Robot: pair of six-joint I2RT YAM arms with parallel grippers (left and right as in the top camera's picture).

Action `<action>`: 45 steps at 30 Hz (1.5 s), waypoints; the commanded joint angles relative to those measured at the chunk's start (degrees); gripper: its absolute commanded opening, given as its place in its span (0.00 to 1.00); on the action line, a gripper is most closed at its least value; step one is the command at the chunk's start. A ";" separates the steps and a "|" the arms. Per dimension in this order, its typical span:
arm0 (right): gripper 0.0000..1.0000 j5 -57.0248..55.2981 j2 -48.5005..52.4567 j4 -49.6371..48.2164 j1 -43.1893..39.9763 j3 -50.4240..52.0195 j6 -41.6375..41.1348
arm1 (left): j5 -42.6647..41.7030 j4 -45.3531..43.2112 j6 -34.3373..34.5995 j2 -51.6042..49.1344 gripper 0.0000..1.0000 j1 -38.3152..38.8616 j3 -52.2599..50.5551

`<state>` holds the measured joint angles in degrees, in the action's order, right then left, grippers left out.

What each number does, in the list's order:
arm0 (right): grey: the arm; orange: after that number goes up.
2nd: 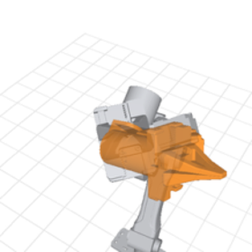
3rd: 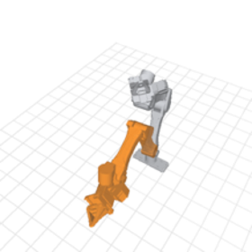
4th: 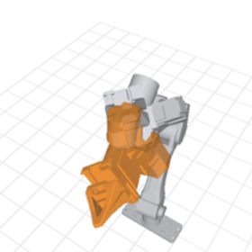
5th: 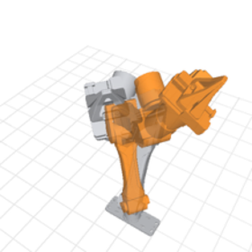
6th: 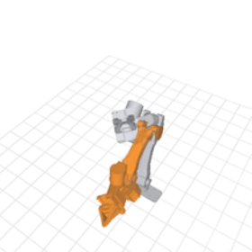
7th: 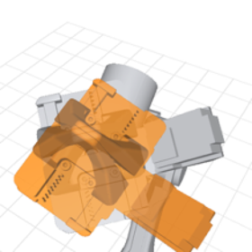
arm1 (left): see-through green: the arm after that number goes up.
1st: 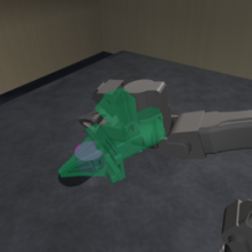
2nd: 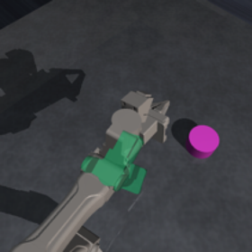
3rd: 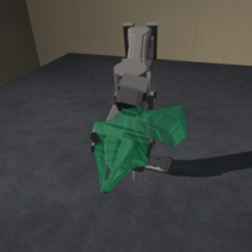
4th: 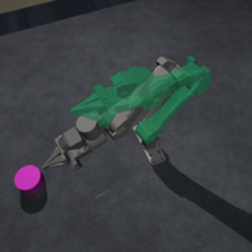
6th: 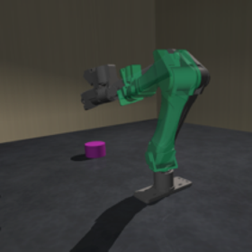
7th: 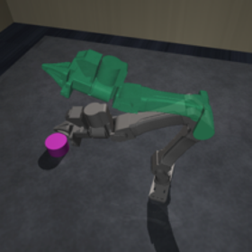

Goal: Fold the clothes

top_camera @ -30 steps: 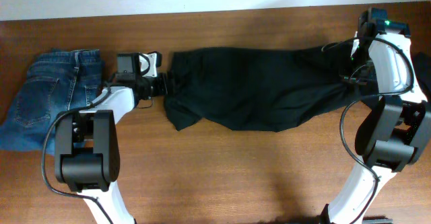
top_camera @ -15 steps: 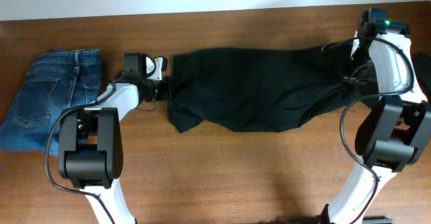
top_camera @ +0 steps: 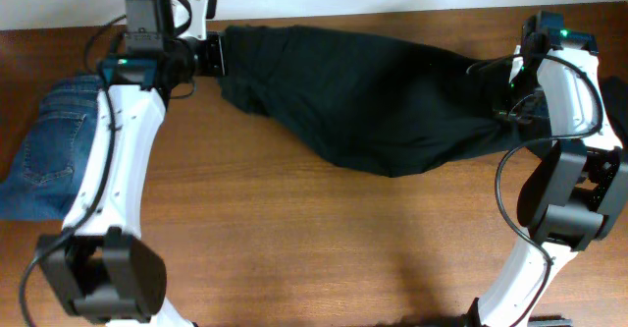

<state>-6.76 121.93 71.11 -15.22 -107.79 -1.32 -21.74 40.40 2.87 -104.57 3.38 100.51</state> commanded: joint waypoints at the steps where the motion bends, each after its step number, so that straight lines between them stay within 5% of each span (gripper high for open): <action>1: 0.04 -1.55 -1.64 -0.15 -0.57 -0.81 -0.68 | 8.70 8.46 -1.25 -0.63 0.04 -0.66 -0.31; 9: 0.04 -1.55 -1.62 0.04 -0.57 -0.81 -0.68 | 12.96 23.71 -1.27 -0.72 0.07 -0.66 -0.33; 15: 0.04 -2.75 -1.64 1.16 -0.79 -0.81 1.22 | 20.33 24.28 -1.25 -0.72 0.07 -0.66 -0.33; 28: 0.06 2.21 -2.38 1.60 -0.92 -0.94 2.51 | 19.52 23.65 -1.22 -0.72 0.10 -0.63 -0.33; 32: 0.26 0.48 -2.64 0.59 -0.98 -1.31 2.32 | 17.90 23.19 -1.27 -0.72 0.11 -0.63 -0.33; 45: 0.33 2.71 -2.51 3.06 -0.94 -10.54 2.32 | 17.49 21.57 -1.27 -0.72 0.13 -0.15 -0.33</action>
<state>-4.82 121.08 73.76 -15.73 -117.34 1.13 -3.22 62.13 2.55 -105.60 3.01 99.94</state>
